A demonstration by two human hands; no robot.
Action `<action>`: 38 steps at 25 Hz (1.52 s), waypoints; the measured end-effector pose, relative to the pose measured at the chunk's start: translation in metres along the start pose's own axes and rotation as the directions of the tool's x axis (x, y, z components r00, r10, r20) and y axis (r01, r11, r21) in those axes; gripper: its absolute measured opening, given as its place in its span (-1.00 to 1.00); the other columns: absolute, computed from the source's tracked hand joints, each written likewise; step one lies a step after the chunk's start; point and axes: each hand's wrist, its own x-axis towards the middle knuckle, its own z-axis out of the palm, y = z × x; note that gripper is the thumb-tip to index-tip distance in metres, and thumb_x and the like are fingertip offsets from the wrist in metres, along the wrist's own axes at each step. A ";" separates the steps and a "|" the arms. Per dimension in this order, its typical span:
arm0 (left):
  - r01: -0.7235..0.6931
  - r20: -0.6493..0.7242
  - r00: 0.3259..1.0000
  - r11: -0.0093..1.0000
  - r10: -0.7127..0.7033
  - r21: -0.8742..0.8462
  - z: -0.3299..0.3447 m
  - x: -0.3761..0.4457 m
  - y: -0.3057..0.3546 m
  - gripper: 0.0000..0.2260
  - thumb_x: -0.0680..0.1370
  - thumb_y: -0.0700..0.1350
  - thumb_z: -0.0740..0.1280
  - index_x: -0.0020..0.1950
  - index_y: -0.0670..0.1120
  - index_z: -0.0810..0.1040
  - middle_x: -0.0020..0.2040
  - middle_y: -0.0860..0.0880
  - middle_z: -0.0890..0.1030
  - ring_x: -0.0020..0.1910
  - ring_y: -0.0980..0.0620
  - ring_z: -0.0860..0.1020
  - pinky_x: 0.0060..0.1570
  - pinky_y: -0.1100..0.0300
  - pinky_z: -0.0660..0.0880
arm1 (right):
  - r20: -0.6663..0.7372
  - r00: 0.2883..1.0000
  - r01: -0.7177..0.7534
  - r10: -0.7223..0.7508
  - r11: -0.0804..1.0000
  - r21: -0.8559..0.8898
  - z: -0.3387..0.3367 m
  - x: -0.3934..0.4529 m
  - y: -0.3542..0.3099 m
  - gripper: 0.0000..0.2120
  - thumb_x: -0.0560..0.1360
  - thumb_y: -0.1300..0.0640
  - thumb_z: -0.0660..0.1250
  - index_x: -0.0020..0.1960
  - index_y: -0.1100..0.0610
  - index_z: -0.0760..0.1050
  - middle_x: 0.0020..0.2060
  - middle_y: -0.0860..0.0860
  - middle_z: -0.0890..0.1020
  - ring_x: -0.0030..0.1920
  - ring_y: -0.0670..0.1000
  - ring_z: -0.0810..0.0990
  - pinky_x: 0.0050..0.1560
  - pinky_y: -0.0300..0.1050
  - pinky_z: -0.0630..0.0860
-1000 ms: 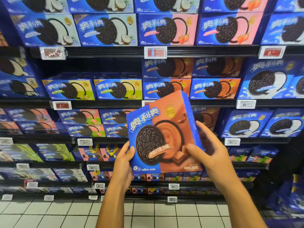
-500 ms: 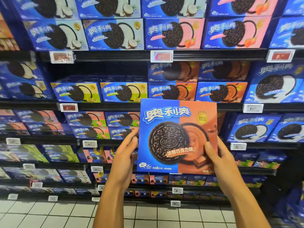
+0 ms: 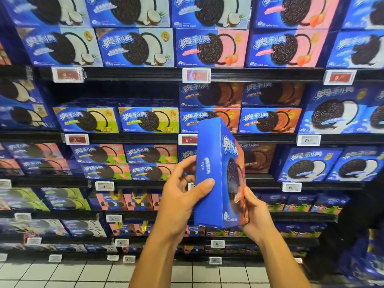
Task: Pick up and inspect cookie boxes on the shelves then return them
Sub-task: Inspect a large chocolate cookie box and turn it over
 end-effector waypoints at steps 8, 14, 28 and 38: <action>0.033 0.067 0.997 0.998 -0.037 0.058 -0.010 -0.003 0.001 -0.47 0.38 -0.03 0.51 0.34 0.04 0.52 0.25 -0.05 0.62 0.21 -0.03 0.59 0.08 0.10 0.57 | 0.057 0.997 0.056 -0.055 0.998 -0.011 -0.010 -0.001 0.003 -0.62 0.54 0.07 0.27 0.33 0.08 0.56 0.22 0.12 0.66 0.16 0.14 0.67 0.28 0.20 0.52; 0.149 0.023 0.987 0.968 -0.157 0.204 -0.048 0.004 -0.003 -0.53 0.42 -0.03 0.48 0.32 0.04 0.51 0.12 0.01 0.70 0.04 0.01 0.69 -0.17 0.21 0.62 | 0.095 0.959 0.283 -0.268 0.932 -0.228 -0.020 -0.017 -0.024 -0.49 0.42 0.16 0.46 0.36 0.15 0.51 0.17 0.19 0.67 0.08 0.16 0.70 -0.03 0.01 0.66; 0.017 -0.050 0.999 0.921 0.003 0.390 -0.057 0.024 -0.038 -0.58 0.43 -0.50 0.39 0.08 -0.02 0.54 -0.06 0.15 0.72 -0.04 0.20 0.66 -0.15 0.37 0.56 | 0.242 0.892 0.453 -0.383 0.749 -0.483 -0.035 -0.042 -0.064 -0.33 0.20 0.21 0.67 0.25 -0.04 0.54 0.21 0.11 0.65 0.26 0.13 0.61 0.17 -0.07 0.59; 0.124 0.026 0.991 0.956 -0.135 0.265 -0.040 0.040 -0.036 -0.61 0.38 -0.14 0.55 0.16 0.11 0.62 0.11 0.09 0.69 -0.04 0.13 0.67 -0.29 0.26 0.59 | 0.177 0.911 0.405 -0.374 0.725 -0.557 -0.049 -0.045 -0.085 -0.27 0.20 -0.09 0.68 0.32 -0.03 0.55 0.23 0.04 0.66 0.24 0.10 0.63 0.12 -0.02 0.61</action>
